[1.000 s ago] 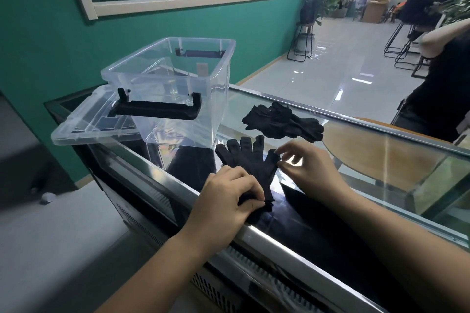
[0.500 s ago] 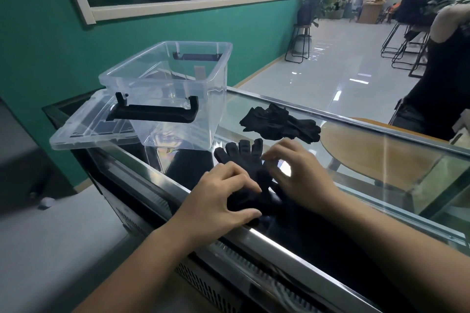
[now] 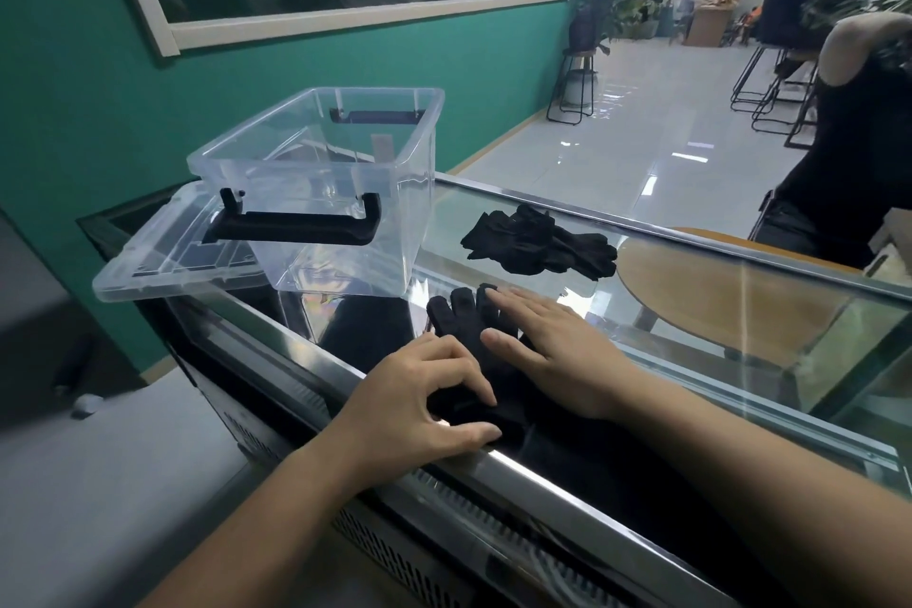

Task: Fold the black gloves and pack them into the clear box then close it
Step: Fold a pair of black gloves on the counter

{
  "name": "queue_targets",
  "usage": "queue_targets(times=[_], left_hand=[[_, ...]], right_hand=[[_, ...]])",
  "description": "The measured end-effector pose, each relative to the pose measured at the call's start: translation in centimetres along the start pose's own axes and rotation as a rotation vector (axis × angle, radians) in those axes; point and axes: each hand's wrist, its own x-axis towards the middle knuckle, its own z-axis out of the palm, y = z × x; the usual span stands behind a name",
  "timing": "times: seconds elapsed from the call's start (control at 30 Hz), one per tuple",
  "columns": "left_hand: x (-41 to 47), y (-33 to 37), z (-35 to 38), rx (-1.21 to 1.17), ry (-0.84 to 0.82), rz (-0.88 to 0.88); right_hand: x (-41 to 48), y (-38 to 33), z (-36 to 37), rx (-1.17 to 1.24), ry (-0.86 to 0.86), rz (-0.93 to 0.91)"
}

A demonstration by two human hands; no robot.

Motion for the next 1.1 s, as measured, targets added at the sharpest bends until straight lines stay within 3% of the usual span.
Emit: queue_targets(times=[0.2, 0.37, 0.73, 1.1], left_hand=[[0.3, -0.3, 0.6, -0.01, 0.075, -0.047], [1.1, -1.1, 0.9, 0.02, 0.135, -0.083], [3.4, -2.0, 0.0, -0.095, 0.119, -0.149], [3.2, -2.0, 0.2, -0.162, 0.23, -0.237]], right_hand=[[-1.0, -0.5, -0.6, 0.102, 0.148, -0.187], [-1.3, -0.8, -0.4, 0.168, 0.117, -0.323], [-0.4, 0.6, 0.6, 0.121, 0.129, -0.321], [-0.5, 0.0, -0.2, 0.321, 0.356, -0.137]])
